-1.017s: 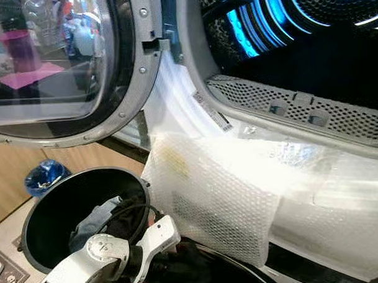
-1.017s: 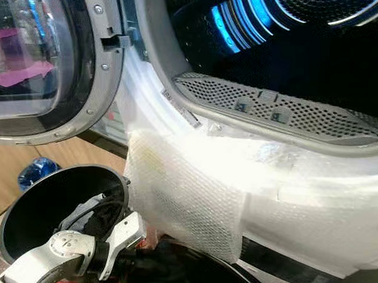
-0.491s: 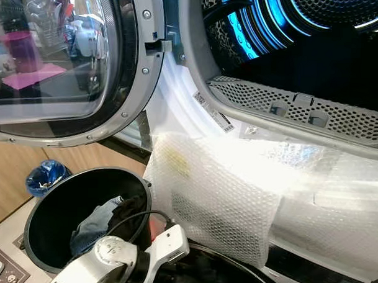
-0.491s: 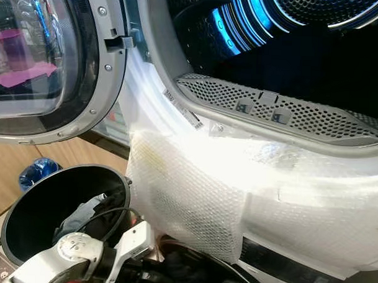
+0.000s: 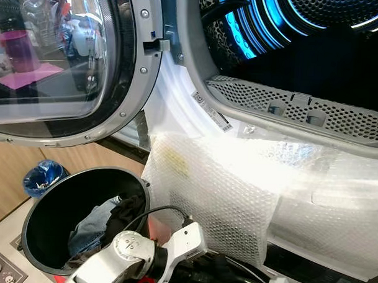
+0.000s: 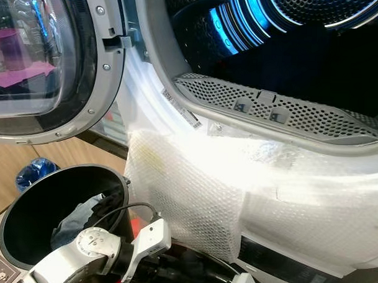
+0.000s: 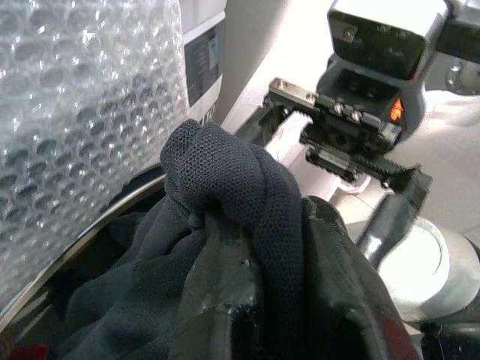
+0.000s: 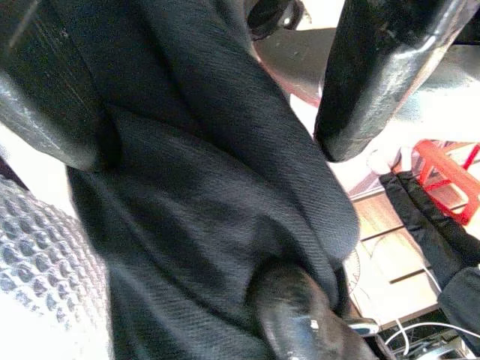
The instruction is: Clothes washing
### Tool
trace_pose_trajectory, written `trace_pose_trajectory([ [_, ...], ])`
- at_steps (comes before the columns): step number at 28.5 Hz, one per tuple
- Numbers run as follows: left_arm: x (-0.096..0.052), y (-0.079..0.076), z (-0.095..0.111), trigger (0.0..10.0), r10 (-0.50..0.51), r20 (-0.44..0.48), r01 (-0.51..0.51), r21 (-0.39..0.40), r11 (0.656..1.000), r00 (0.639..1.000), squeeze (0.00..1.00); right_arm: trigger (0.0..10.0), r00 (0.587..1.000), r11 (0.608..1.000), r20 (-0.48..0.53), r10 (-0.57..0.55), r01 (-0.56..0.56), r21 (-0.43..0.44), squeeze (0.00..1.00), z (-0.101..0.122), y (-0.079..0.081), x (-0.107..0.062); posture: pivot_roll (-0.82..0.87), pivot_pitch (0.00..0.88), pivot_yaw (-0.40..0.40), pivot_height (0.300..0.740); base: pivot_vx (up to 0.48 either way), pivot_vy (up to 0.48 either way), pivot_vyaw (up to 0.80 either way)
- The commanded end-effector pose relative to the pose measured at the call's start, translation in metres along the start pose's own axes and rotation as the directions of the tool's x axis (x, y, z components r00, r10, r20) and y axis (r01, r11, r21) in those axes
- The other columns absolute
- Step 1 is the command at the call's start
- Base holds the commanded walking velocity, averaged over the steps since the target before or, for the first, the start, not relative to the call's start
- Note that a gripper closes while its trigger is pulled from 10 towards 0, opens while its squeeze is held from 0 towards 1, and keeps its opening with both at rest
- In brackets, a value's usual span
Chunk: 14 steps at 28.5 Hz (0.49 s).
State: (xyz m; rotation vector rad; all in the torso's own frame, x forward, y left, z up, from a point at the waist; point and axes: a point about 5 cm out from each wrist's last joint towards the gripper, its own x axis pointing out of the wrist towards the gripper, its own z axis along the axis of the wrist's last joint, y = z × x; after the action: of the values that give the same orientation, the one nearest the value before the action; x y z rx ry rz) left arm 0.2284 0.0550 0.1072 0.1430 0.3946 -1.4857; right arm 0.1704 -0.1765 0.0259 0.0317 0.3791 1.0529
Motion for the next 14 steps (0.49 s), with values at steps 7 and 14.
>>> trace_pose_trajectory([
  [7,0.008,0.001,0.014,0.0,0.02,0.043,-0.023,0.078,0.997,0.999,0.0,10.0,0.997,0.997,0.002,0.077,-0.077,0.019,0.0,0.003,0.014,0.006,-0.15,0.063,0.043,0.74,0.0,0.0,0.0],
  [14,0.022,0.002,0.027,0.0,0.045,0.108,-0.056,0.1,0.993,0.993,0.0,10.0,0.999,0.999,0.006,0.044,-0.044,0.011,0.0,0.01,0.01,0.016,-0.15,0.06,0.04,0.74,0.0,0.0,0.0],
])
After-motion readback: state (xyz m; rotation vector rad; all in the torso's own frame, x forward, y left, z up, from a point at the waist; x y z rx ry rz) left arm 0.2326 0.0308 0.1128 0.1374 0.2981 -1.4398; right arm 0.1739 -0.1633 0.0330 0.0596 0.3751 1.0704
